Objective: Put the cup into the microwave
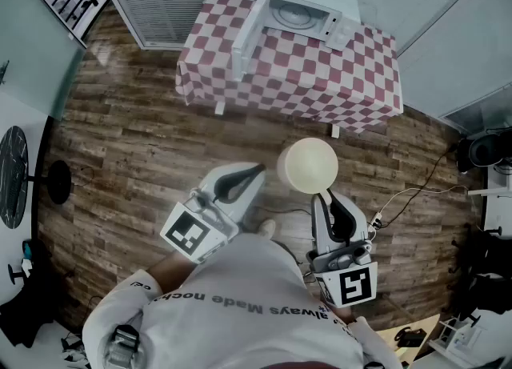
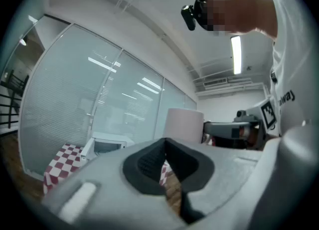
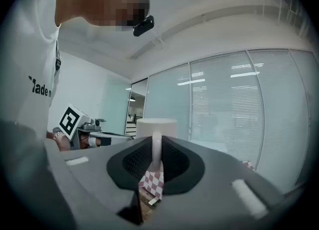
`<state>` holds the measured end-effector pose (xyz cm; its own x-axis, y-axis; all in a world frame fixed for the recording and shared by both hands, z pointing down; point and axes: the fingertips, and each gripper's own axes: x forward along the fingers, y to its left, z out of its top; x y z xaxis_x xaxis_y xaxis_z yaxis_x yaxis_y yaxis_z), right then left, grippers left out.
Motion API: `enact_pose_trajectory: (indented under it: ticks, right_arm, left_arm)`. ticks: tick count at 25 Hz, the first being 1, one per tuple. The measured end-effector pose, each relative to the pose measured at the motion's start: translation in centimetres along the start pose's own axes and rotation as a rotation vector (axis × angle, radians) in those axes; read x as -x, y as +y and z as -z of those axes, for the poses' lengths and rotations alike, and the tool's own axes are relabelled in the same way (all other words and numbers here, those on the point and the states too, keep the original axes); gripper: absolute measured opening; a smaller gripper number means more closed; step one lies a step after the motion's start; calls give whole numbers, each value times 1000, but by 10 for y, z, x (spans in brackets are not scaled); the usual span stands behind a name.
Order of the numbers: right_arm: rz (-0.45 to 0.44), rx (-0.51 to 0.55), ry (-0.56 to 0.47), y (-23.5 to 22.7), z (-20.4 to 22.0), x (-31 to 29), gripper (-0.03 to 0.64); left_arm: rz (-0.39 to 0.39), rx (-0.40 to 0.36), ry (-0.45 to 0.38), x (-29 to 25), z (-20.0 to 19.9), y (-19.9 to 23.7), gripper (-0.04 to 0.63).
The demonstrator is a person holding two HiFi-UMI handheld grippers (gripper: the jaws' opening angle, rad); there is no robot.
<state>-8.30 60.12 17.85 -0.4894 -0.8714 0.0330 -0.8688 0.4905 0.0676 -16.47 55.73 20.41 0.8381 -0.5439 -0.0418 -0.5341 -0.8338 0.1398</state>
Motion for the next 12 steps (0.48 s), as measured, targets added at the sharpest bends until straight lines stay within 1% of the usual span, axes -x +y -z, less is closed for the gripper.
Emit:
enact_pose_trajectory:
  ticks: [9,12]
  right_arm:
    - [38,-26,-5,10,3,-23,40]
    - [58,-18,-16,13,1,-31,38]
  left_arm:
    - [22,2,4,12,-2,26,3]
    - [37,-5,1,15,-5,34,5]
